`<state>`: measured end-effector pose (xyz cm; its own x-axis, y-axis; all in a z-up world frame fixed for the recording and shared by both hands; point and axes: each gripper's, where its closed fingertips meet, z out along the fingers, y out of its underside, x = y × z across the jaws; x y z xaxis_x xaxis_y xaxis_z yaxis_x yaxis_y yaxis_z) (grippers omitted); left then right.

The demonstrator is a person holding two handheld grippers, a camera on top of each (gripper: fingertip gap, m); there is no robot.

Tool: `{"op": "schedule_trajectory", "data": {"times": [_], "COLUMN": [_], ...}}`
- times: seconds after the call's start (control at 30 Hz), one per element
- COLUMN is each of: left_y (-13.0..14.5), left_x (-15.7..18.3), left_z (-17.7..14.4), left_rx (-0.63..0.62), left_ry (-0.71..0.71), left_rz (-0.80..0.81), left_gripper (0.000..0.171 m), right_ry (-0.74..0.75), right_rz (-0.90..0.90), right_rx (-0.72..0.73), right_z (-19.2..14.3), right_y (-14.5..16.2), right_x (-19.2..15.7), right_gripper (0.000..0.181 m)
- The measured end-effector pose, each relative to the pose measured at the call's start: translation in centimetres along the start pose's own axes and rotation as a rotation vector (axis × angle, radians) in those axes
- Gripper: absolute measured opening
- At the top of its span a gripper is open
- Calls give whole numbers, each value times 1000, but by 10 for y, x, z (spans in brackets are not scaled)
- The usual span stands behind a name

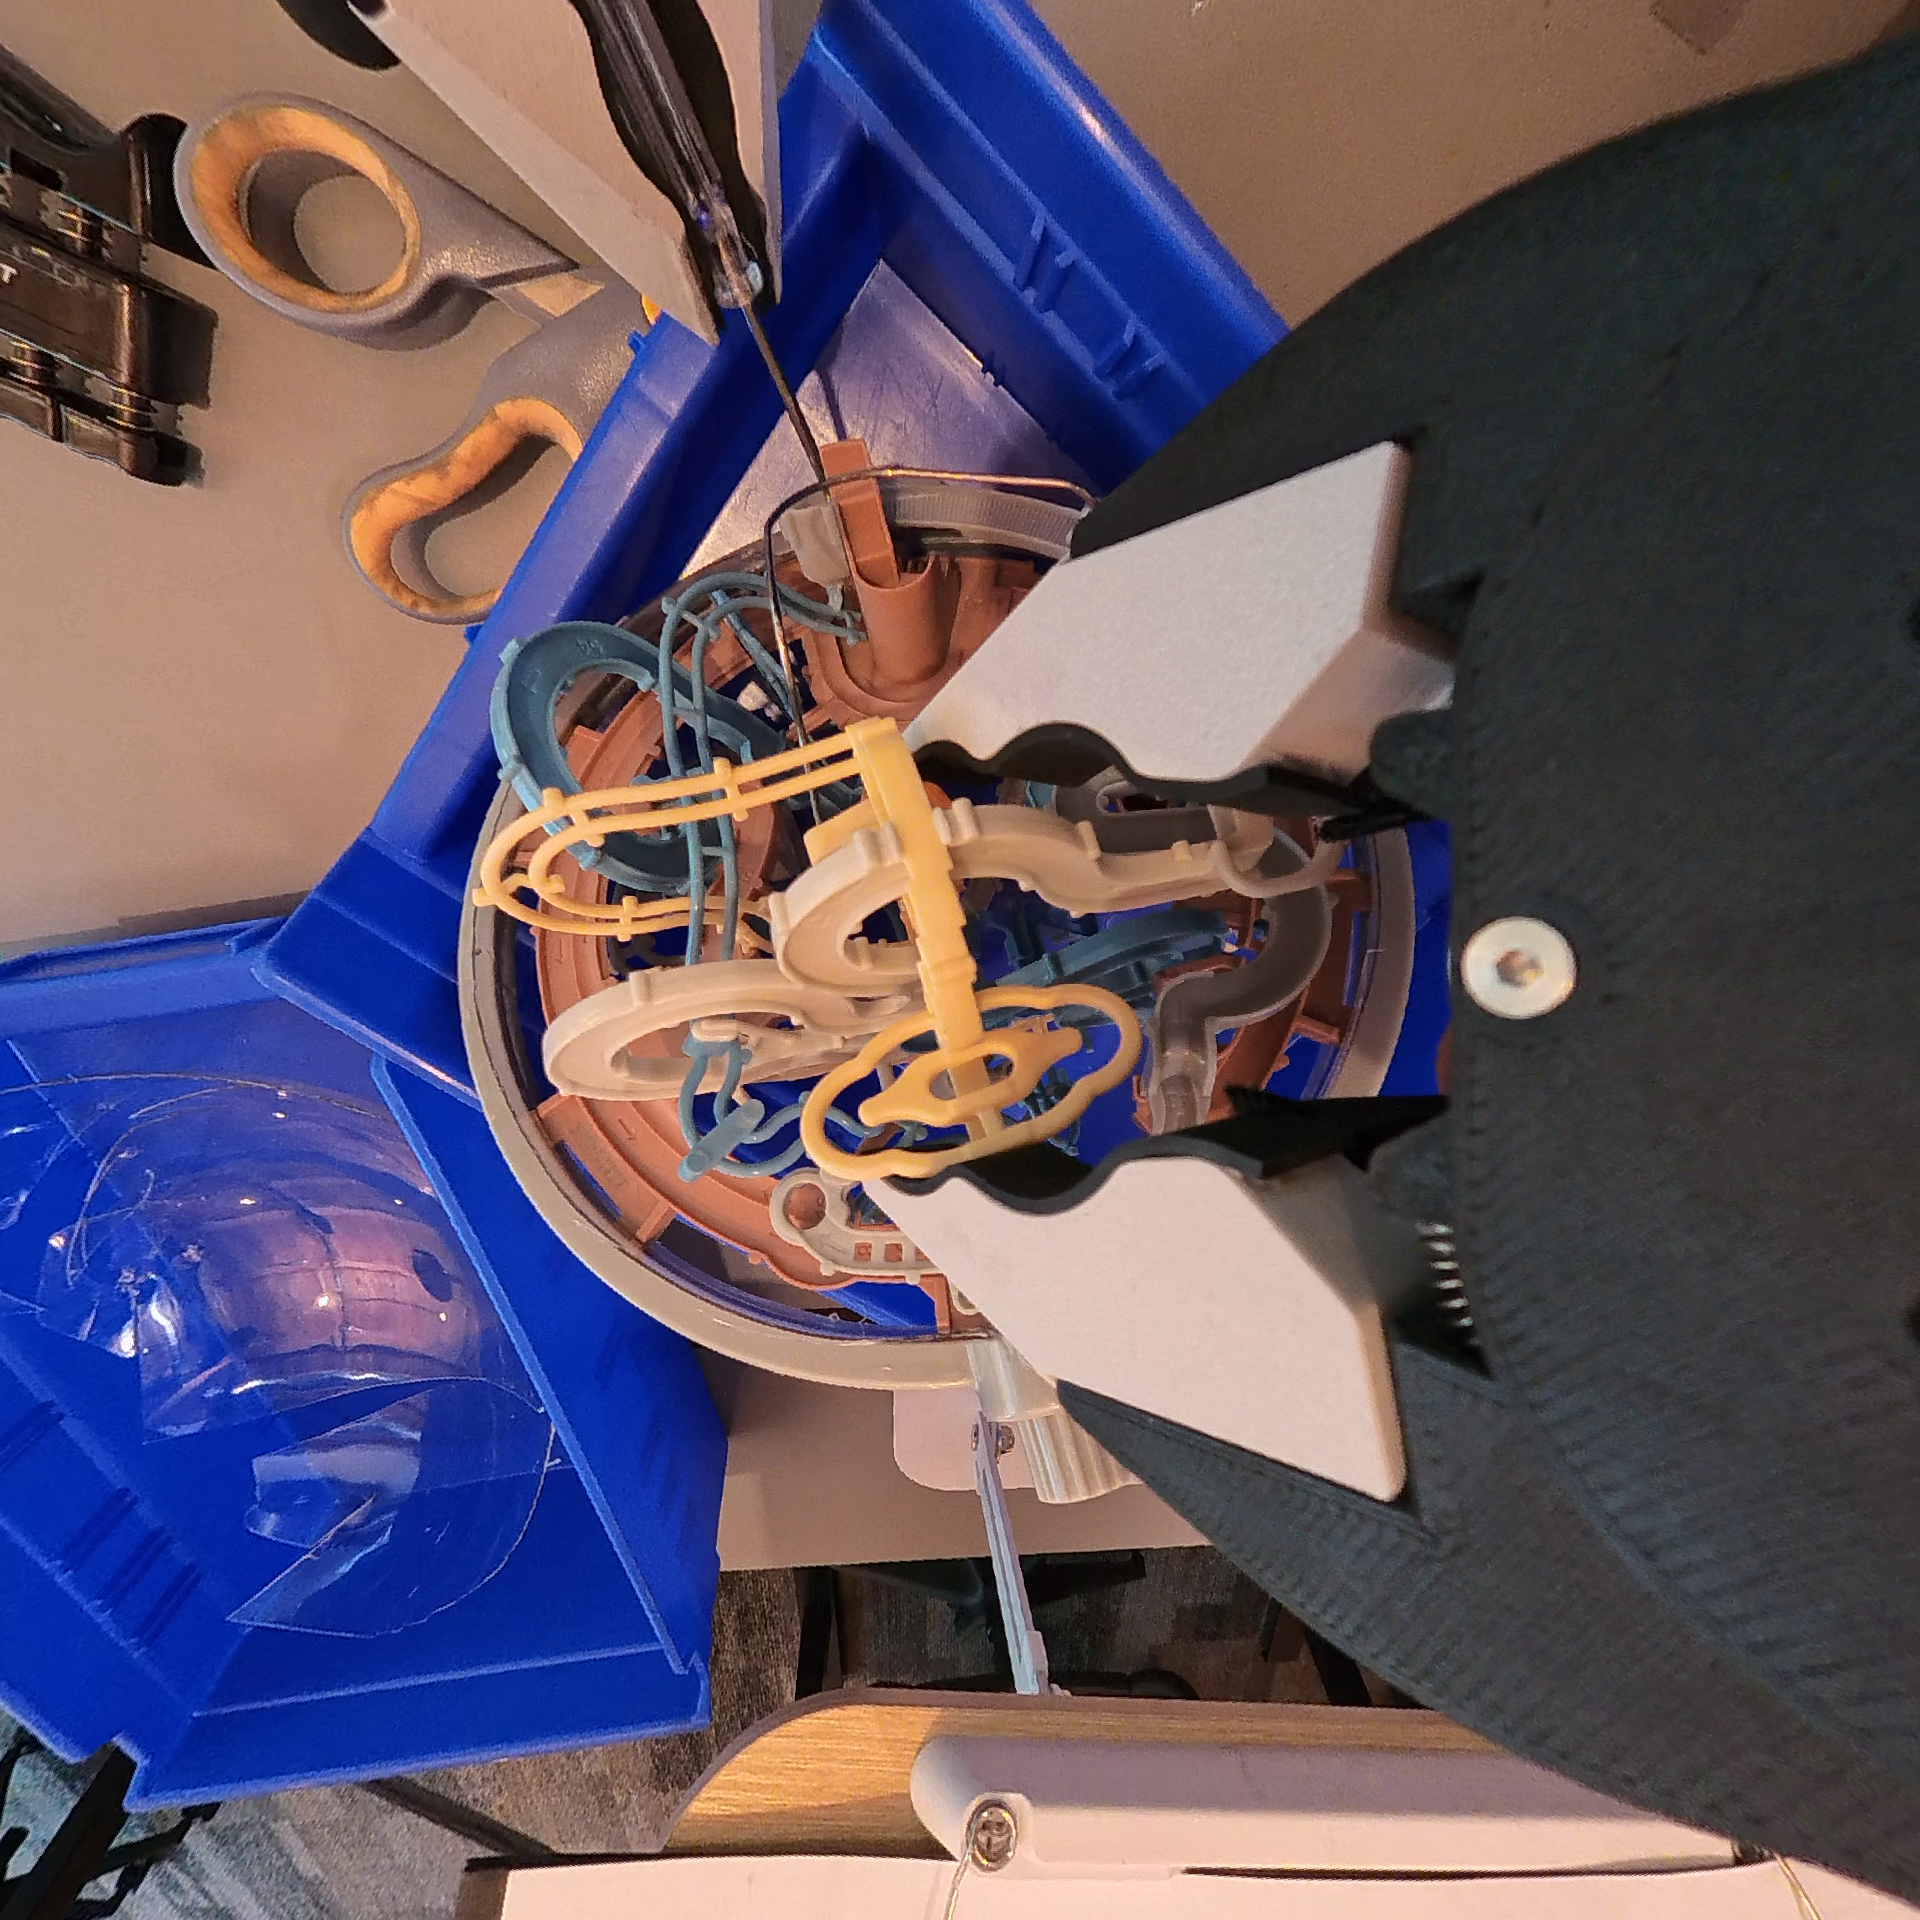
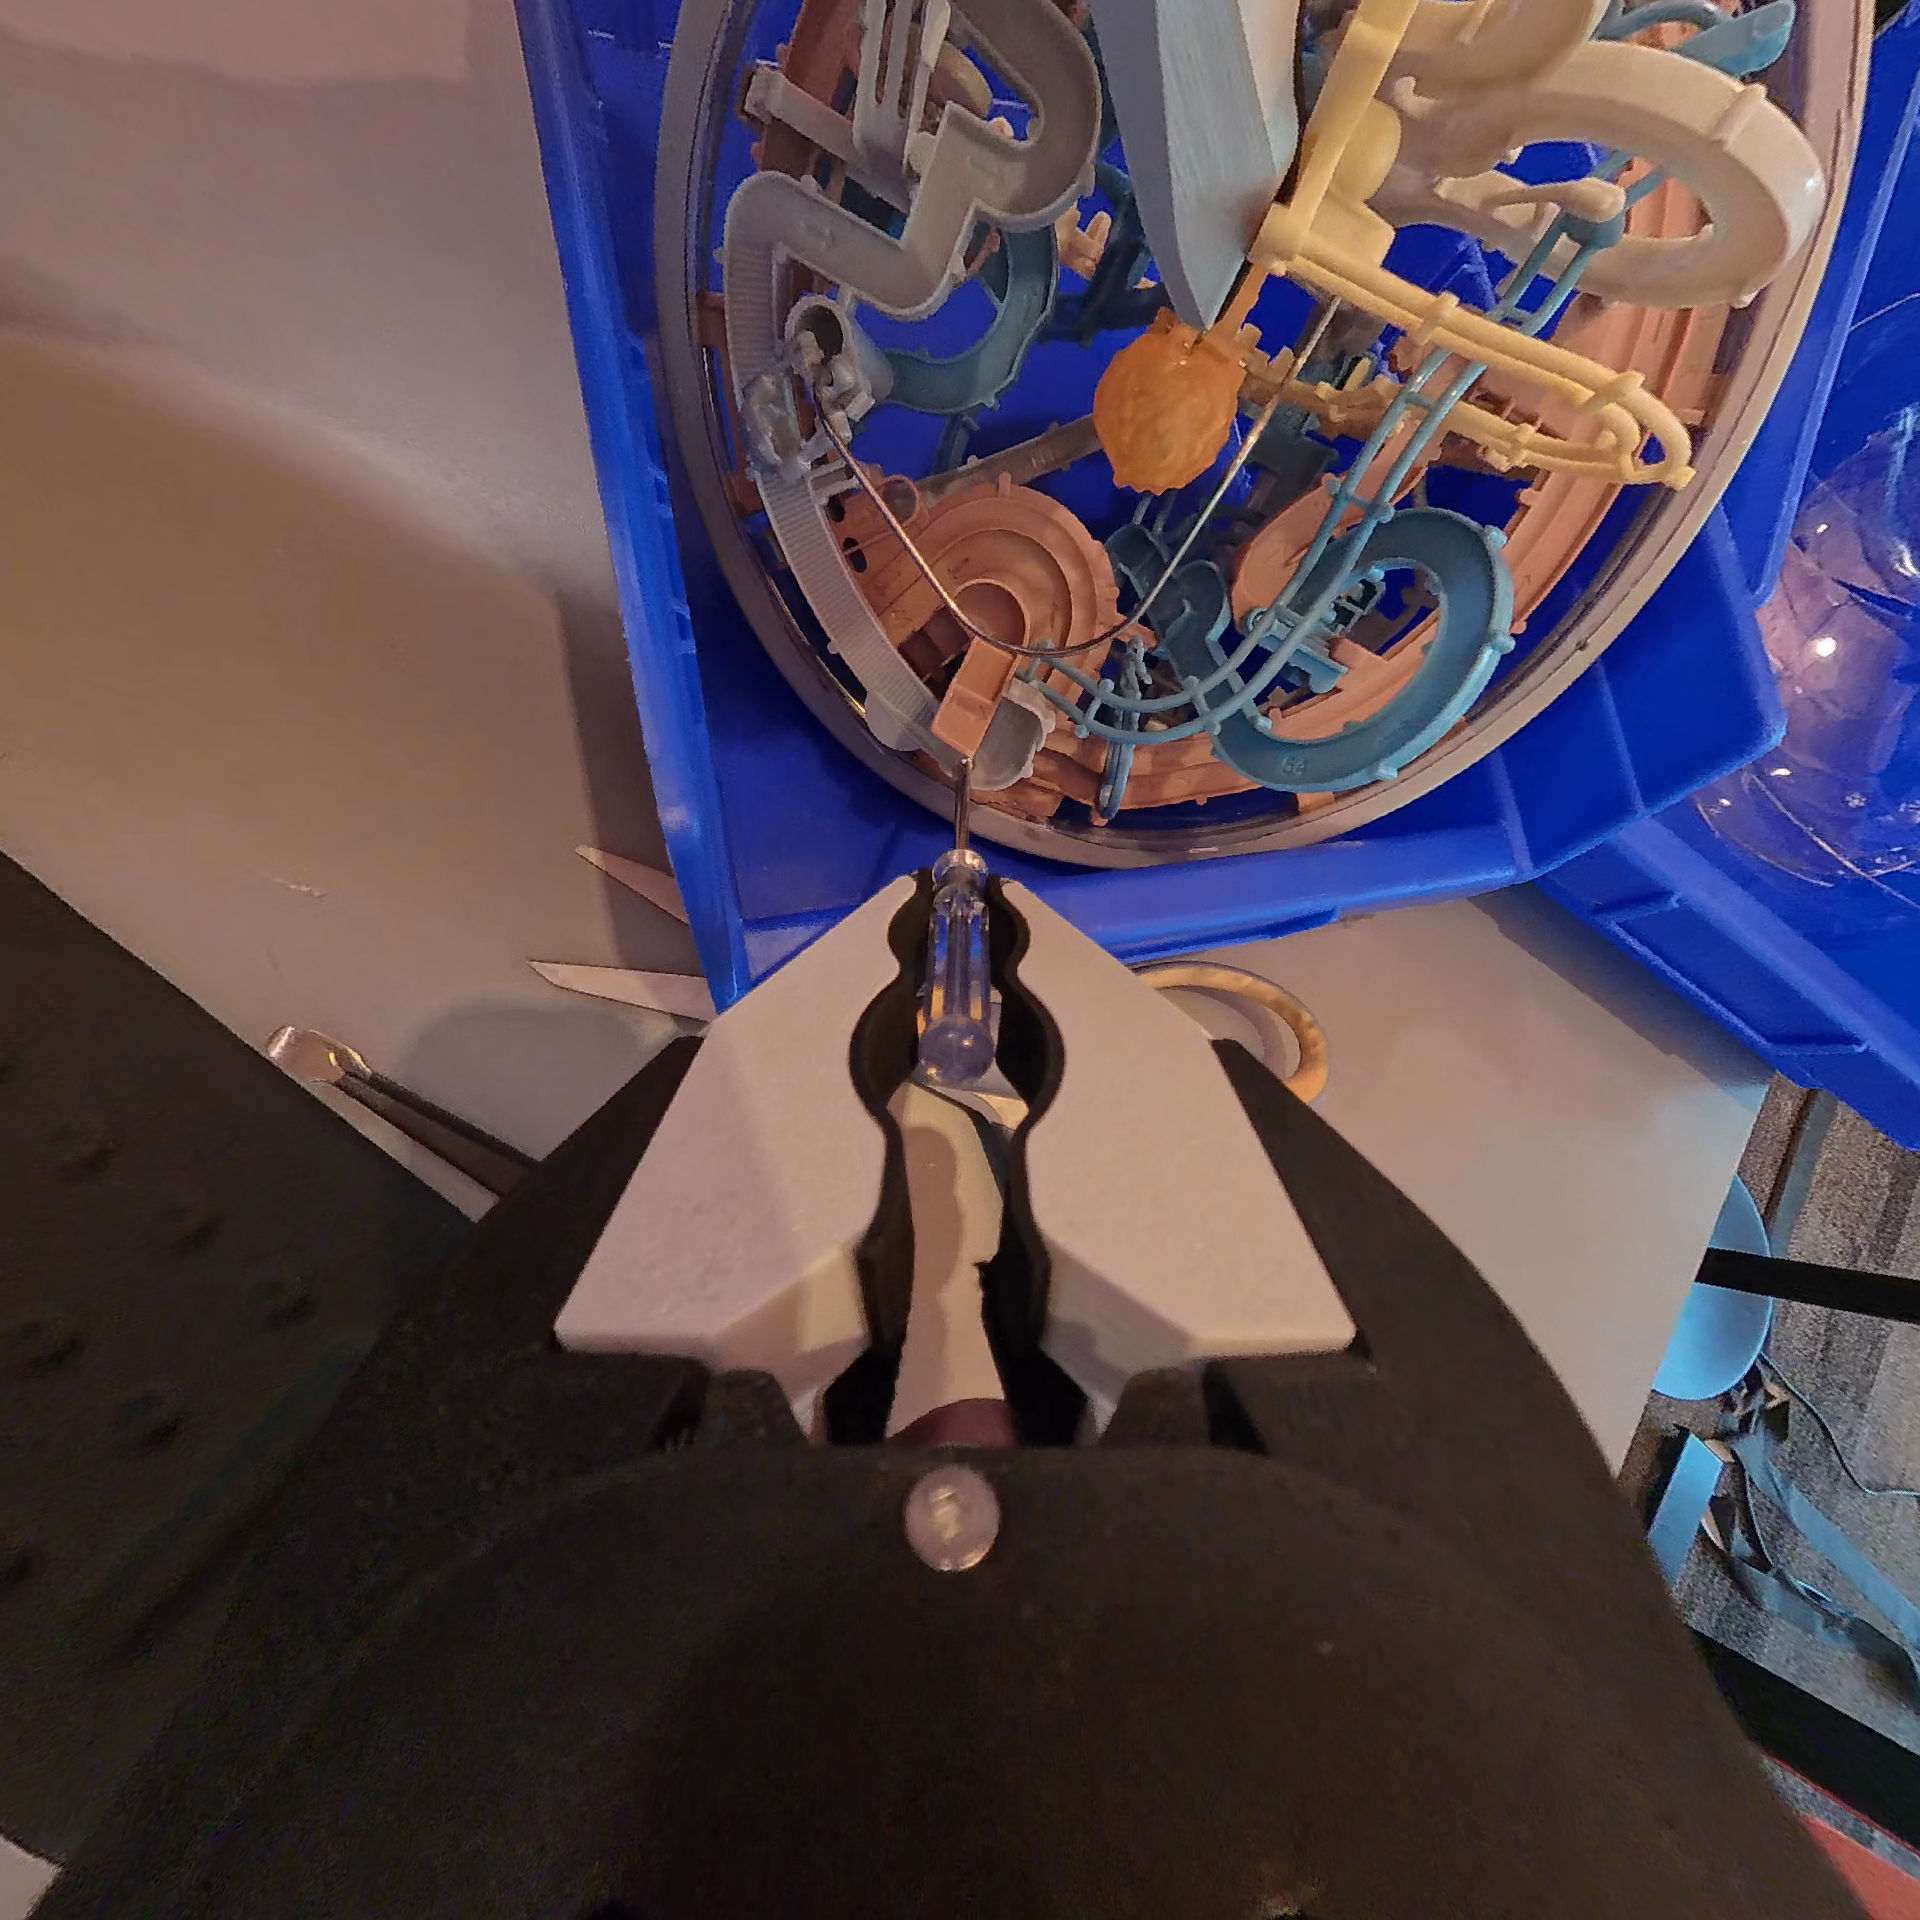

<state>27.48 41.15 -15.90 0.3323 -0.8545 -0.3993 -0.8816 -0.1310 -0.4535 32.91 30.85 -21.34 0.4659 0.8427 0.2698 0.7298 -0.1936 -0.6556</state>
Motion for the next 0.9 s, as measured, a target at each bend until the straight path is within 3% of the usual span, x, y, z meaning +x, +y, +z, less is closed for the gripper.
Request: {"op": "schedule_trajectory", "data": {"times": [0.13,0.33,0.4,0.47,0.57,0.73,0.9], "left_y": [0,0,-1,0,0,0,-1], "left_x": [0,0,0,0,0,0,0], "left_z": [0,0,0,0,0,0,0], "left_rx": [-4,-6,-4,-6,-2,1,0], "left_ry": [-3,-10,-8,-10,-6,-3,-4], "left_rz": [2,5,2,3,2,0,0], "left_gripper": [67,67,67,67,67,67,67], "right_ry": [28,316,323,257,201,87,32], "right_rz": [-143,-1309,-1452,-1392,-1006,-398,-114], "right_rx": [-23,-143,-168,-127,-100,-65,6], "right_z": [2,1,-2,-10,-23,-19,-12], "right_y": [-3,-7,-7,-12,-18,1,4], "right_x": [0,-7,-8,-15,-8,0,3], "right_gripper": [6,5,5,5,6,6,6]}}
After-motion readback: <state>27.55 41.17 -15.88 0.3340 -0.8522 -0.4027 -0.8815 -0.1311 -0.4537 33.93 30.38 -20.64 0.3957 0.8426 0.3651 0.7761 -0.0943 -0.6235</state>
